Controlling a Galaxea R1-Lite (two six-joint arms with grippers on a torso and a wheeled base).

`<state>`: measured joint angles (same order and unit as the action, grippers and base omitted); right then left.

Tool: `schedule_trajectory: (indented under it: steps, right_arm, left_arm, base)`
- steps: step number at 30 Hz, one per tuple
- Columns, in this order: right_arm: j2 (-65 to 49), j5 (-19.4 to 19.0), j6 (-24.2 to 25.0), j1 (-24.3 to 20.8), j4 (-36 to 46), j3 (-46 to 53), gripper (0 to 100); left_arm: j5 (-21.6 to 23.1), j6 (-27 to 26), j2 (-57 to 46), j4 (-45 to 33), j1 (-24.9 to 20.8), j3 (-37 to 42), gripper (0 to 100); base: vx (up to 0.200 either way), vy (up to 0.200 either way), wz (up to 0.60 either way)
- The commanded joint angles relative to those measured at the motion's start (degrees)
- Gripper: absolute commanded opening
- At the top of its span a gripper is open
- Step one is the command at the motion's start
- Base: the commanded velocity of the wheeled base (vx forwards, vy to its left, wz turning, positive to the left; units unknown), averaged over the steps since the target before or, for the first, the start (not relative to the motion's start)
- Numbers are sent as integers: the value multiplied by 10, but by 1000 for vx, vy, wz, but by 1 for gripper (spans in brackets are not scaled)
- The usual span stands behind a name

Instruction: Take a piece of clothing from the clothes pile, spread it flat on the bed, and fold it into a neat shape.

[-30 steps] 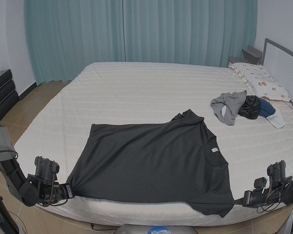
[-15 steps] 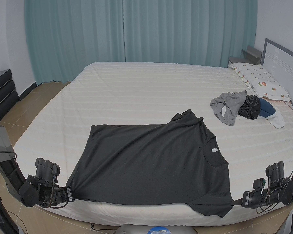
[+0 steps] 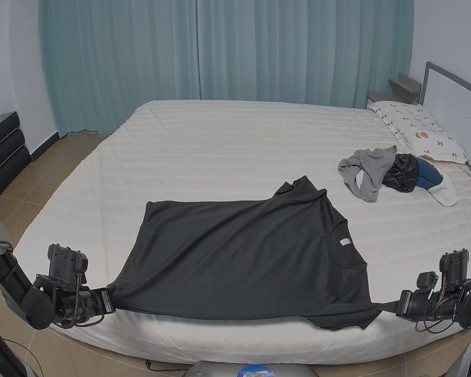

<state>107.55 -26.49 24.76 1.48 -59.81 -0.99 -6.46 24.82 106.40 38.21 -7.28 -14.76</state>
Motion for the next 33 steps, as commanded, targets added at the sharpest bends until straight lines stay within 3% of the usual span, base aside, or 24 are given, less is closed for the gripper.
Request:
schedule_trajectory:
  steps: [1, 14, 23, 28, 33]
  right_arm:
    - [-34, 0, 0, -1, 2, 8, 0]
    - [-36, 1, -28, -4, 59, 10, 0]
    - [-42, 2, -38, -3, 84, 10, 0]
    - [-8, 5, -84, -1, 115, 10, 0]
    - [49, 10, -95, 0, 101, -8, 0]
  left_arm:
    - [0, -2, -25, -5, 1, 3, 0]
    - [0, -20, -61, -106, -5, -6, 0]
    - [0, -38, -47, -109, -7, 4, 0]
    - [2, -35, -20, -110, -28, 7, 0]
    - [2, -32, 16, -103, -38, 2, 0]
  base:
    - [0, 0, 0]
    - [0, 0, 0]
    - [0, 0, 0]
    - [0, 0, 0]
    - [0, 0, 0]
